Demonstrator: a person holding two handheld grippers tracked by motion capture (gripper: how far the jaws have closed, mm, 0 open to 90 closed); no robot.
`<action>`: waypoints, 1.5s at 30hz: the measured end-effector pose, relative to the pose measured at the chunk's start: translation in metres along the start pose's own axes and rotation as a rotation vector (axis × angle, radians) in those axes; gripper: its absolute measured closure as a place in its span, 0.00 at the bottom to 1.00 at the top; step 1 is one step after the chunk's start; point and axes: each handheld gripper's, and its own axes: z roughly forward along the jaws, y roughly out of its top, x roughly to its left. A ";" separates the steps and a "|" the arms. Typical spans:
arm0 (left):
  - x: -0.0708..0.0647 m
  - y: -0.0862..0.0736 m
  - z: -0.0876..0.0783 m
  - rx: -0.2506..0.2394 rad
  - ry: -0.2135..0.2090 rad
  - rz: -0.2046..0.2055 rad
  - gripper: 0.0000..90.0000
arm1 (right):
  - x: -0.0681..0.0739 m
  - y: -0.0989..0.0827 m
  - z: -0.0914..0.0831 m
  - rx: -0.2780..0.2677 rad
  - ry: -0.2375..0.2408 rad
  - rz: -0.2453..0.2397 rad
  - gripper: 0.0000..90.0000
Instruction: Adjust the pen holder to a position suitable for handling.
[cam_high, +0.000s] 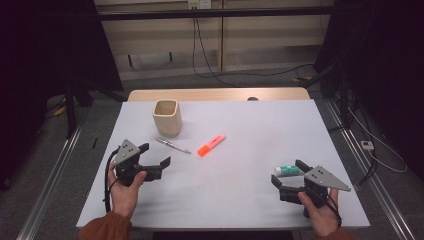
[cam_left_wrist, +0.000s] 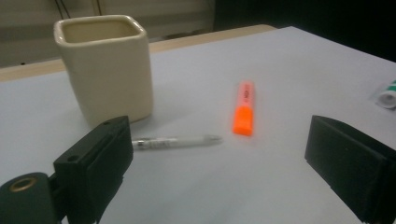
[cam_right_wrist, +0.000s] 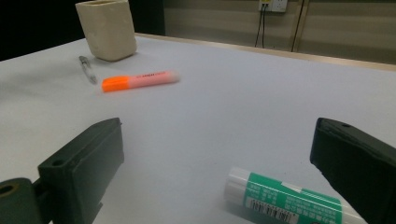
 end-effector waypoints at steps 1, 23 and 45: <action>0.000 0.000 0.000 0.000 0.000 0.000 0.08 | 0.000 0.000 0.000 0.000 -0.001 0.002 0.03; 0.038 0.065 0.040 0.105 0.059 -0.084 0.13 | 0.000 0.000 0.002 0.006 0.008 0.005 0.03; 0.089 0.101 0.103 0.259 0.206 -0.172 0.25 | 0.003 0.001 0.005 0.005 0.021 0.001 0.03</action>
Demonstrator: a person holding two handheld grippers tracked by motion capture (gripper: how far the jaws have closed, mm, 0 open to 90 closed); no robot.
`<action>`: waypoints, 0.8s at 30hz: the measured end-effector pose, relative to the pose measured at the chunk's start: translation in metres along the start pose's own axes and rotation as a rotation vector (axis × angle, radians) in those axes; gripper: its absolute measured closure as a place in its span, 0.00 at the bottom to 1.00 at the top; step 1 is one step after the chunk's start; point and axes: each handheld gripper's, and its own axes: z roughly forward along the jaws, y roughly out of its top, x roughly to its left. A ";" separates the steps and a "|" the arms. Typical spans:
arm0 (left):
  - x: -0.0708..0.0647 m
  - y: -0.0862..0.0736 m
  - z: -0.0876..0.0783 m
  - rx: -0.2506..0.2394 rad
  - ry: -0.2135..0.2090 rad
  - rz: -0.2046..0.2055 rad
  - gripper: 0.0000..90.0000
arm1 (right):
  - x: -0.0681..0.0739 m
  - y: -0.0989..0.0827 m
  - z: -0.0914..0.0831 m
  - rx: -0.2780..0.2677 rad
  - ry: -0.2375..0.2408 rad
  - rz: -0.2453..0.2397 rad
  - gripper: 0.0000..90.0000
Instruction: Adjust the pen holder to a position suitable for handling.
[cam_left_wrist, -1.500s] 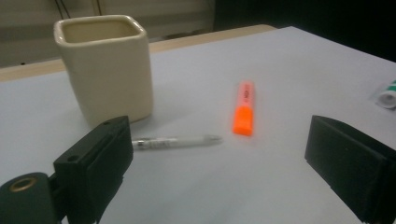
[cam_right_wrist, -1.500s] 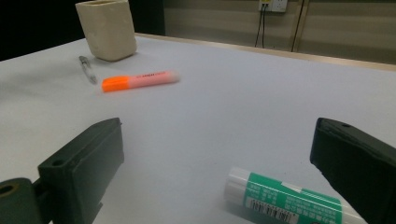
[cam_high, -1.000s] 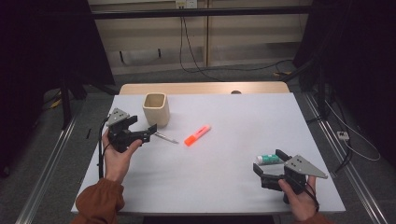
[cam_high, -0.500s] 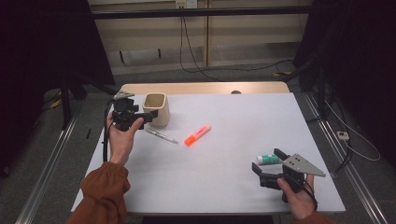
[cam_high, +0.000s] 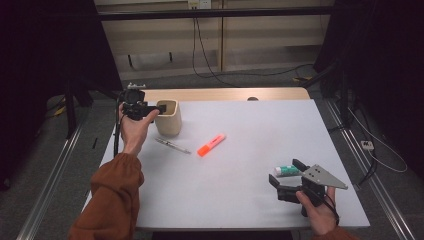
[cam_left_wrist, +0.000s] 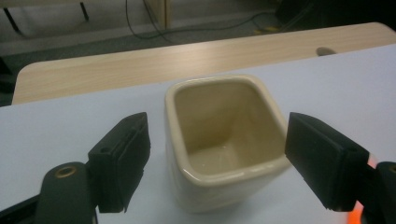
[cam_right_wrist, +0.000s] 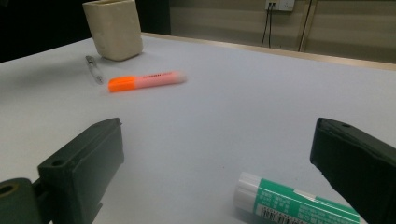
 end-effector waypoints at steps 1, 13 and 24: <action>0.002 0.001 0.004 0.007 0.007 -0.002 0.27 | 0.000 0.000 0.000 0.001 0.003 -0.002 0.03; 0.015 0.007 0.041 0.111 0.046 -0.035 0.62 | 0.000 -0.001 0.001 0.010 0.006 0.002 0.03; 0.017 0.007 0.051 0.156 0.053 -0.030 0.84 | -0.001 -0.001 0.001 0.012 0.013 0.001 0.03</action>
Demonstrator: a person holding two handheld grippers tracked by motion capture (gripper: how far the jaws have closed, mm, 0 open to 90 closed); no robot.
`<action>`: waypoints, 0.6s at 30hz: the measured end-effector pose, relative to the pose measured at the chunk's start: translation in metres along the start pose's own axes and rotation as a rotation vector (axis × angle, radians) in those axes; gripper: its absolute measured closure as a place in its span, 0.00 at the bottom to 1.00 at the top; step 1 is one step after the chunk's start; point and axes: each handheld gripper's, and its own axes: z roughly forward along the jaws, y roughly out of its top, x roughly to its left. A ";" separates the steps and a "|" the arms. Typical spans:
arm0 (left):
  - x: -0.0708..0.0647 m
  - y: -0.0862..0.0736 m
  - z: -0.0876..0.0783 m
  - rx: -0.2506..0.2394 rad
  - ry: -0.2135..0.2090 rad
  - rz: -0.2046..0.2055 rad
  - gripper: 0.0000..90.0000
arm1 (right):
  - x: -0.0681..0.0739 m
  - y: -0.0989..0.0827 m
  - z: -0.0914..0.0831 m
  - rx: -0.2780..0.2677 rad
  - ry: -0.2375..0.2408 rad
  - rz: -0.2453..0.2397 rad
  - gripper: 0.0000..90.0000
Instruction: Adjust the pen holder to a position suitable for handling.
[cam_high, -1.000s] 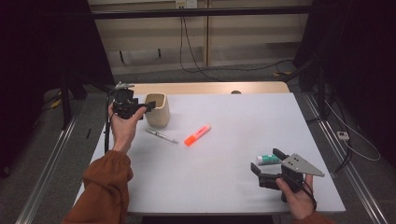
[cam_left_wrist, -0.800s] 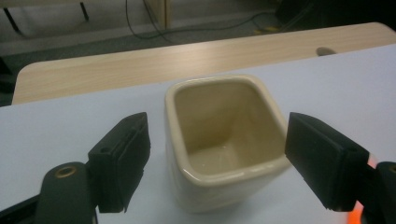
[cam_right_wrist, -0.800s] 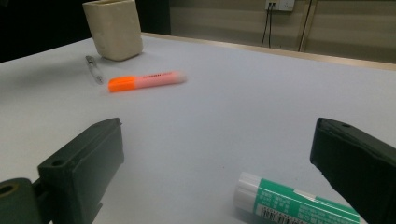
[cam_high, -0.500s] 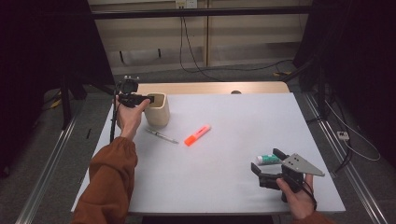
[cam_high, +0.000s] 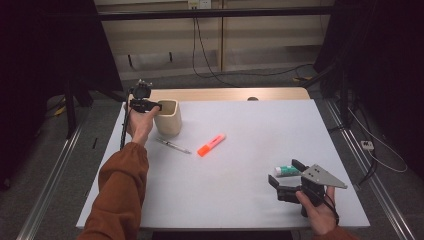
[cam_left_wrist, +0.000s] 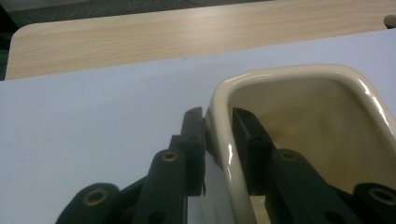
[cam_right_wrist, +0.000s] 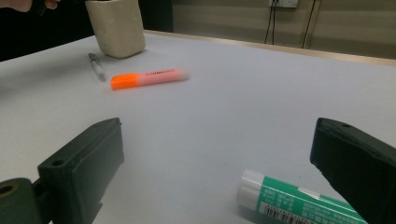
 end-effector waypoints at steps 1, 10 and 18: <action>0.000 0.000 0.000 0.006 0.003 0.004 0.84 | 0.000 0.000 0.000 0.000 0.000 0.000 0.03; -0.002 0.000 0.007 0.039 0.028 -0.001 0.87 | 0.000 0.000 0.000 -0.001 0.001 0.001 0.03; -0.006 0.002 0.006 0.050 0.043 0.012 0.89 | -0.001 0.000 0.000 0.000 0.002 0.001 0.03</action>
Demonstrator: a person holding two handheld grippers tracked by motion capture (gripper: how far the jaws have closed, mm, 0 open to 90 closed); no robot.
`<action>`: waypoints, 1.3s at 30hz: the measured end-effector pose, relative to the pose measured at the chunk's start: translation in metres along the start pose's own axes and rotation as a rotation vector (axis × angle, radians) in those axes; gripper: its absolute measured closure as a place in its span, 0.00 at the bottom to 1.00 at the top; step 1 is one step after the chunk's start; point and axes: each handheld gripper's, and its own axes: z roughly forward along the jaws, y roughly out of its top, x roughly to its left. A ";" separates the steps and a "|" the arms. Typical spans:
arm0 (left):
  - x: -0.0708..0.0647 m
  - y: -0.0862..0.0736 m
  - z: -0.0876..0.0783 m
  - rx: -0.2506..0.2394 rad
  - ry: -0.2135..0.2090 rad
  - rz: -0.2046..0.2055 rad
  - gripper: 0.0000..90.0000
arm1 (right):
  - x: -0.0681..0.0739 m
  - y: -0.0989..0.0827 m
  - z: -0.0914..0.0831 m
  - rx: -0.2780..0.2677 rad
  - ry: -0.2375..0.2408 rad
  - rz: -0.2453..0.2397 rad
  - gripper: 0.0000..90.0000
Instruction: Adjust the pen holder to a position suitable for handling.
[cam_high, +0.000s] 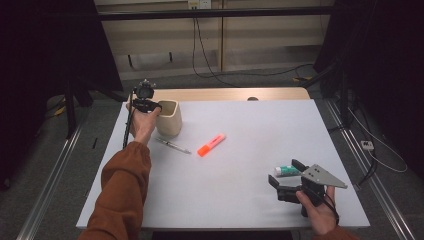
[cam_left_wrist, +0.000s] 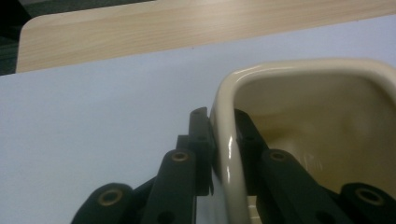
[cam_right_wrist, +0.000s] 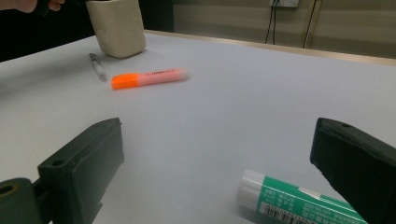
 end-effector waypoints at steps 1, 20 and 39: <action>0.000 0.000 0.000 -0.007 -0.012 -0.013 0.89 | 0.000 0.000 0.000 0.000 0.000 0.002 0.03; 0.011 0.005 -0.028 -0.114 -0.070 -0.012 0.92 | -0.001 0.000 0.000 -0.004 -0.004 0.012 0.03; -0.009 0.003 -0.060 -0.149 -0.203 0.167 0.92 | 0.000 0.001 0.001 -0.004 -0.003 0.006 0.03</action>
